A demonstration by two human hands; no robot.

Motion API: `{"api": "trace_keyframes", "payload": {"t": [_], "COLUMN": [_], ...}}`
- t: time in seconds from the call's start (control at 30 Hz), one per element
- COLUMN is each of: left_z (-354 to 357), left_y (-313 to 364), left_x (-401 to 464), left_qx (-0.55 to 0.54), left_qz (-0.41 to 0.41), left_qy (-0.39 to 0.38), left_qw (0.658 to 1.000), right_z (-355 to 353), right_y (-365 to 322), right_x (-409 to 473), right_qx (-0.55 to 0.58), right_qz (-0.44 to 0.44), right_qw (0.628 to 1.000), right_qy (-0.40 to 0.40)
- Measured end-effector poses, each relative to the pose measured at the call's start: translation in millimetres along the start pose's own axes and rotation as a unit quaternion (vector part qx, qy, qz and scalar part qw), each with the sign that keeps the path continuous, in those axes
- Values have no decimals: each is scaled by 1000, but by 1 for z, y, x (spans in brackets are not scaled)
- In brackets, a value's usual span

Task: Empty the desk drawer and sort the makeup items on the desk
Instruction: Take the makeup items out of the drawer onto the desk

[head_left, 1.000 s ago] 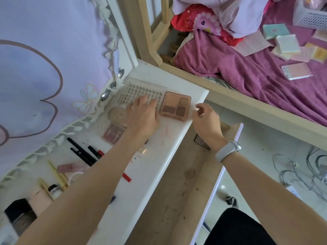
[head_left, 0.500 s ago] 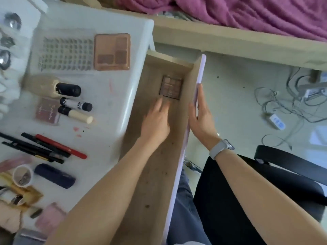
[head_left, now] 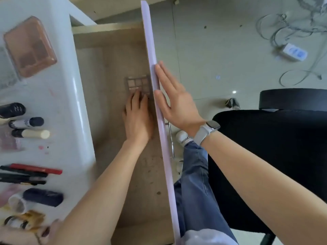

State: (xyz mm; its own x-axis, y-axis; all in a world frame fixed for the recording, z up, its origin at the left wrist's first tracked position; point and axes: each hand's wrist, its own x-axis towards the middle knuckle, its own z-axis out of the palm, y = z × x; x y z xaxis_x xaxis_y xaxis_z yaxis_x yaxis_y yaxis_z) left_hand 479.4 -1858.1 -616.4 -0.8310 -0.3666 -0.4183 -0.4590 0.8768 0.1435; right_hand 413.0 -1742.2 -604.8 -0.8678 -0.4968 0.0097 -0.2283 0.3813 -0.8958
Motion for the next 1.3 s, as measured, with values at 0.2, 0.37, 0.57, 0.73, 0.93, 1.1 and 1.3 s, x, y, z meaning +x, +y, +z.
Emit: {"api": "trace_keyframes", "payload": {"t": [0.2, 0.37, 0.57, 0.73, 0.93, 1.1, 1.3], "left_z": [5, -1, -17, -28, -58, -98, -116], "left_y": [-5, -15, -20, -16, -6, -19, -53], "left_x": [-15, 10, 15, -24, -81, -103, -104], "left_qx": [-28, 43, 25, 33, 32, -80, -89], "left_qz": [-35, -24, -55, -56, -42, -43, -86], "left_qy": [31, -24, -23, 9, 26, 147, 238], "left_qw": [999, 999, 998, 998, 998, 985, 963], "right_z": [-6, -14, -8, -9, -2, 4, 22], "right_y": [15, 23, 22, 16, -14, -59, -129], "right_x": [-18, -14, -16, -19, -27, -22, 15], "right_qx": [-173, -204, -188, -181, -182, -86, 143], "right_qz": [-186, -206, -179, -162, -99, -90, 109], "right_qw": [965, 948, 954, 961, 977, 990, 961], "right_qy": [-59, -133, -147, -129, -39, -61, -210]}}
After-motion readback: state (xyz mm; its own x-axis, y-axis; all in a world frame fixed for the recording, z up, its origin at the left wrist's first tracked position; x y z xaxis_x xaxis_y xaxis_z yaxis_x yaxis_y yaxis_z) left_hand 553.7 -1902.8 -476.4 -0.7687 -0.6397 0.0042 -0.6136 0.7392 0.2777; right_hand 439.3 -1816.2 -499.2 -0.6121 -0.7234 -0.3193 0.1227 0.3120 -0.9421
